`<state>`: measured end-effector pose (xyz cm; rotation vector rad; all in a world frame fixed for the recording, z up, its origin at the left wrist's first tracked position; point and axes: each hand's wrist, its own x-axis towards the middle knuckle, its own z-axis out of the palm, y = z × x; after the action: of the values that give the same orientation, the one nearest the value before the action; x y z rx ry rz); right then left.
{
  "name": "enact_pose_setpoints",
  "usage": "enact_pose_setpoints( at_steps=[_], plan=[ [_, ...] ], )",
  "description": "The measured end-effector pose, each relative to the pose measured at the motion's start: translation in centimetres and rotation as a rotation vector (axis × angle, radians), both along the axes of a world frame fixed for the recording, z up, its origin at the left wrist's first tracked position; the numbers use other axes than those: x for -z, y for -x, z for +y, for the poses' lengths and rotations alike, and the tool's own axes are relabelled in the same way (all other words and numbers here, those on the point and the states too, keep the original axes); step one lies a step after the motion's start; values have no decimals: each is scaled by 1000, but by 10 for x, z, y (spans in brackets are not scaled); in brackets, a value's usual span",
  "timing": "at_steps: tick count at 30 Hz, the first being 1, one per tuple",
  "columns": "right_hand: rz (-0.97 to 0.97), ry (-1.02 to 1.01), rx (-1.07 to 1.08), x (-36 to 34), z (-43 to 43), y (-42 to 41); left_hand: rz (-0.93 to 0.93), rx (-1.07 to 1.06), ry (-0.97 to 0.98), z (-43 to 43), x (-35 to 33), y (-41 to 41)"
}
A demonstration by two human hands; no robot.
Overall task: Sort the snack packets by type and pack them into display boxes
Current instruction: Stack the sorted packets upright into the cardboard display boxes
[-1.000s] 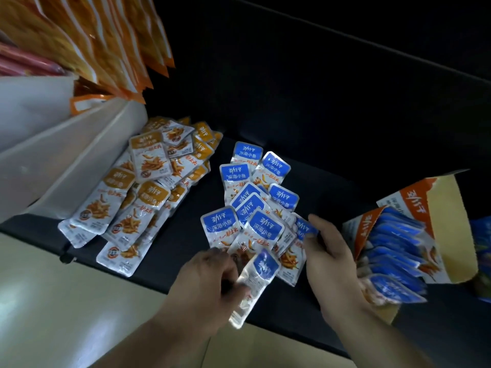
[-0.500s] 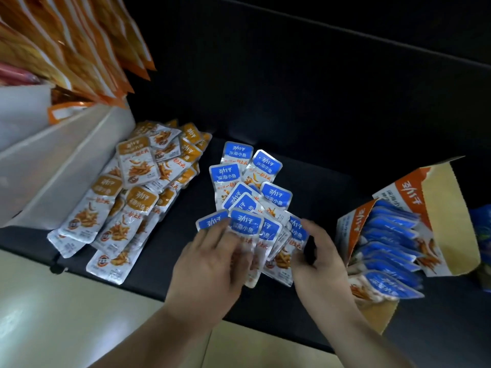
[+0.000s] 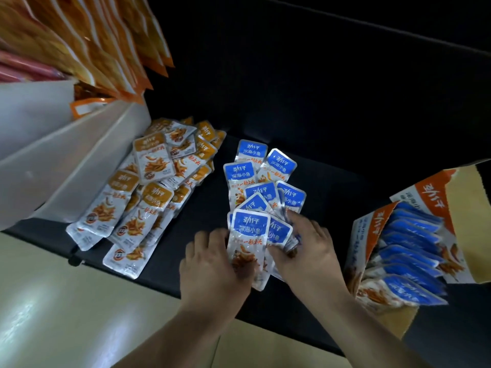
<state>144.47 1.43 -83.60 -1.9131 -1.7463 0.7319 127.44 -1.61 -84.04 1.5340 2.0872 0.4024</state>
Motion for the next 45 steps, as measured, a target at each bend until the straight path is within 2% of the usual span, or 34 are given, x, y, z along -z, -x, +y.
enact_pose_setpoints(
  at_steps=[5,11,15,20,23,28,31,37,41,45],
  plan=[
    [70,19,24,3,-2,3,-72,-62,83,8,-6,-7],
    [151,23,67,2,1,4,-234,-103,70,17,-7,-15],
    [119,52,16,-2,5,7,-248,-146,115,29,-9,-15],
    [88,52,-12,-2,8,5,-357,-184,178,47,-1,-14],
    [52,53,-2,0,11,1,-344,-145,227,53,-7,-16],
    [3,32,-24,-1,10,5,-256,4,194,51,-18,-24],
    [8,50,5,4,11,5,-365,-3,197,55,-22,-29],
    [-22,108,4,0,12,4,-725,-144,236,64,-22,-22],
    [-19,107,14,0,11,3,-789,-96,243,65,-25,-20],
    [93,100,-3,3,6,2,-801,-49,221,61,-31,-23]
  ],
)
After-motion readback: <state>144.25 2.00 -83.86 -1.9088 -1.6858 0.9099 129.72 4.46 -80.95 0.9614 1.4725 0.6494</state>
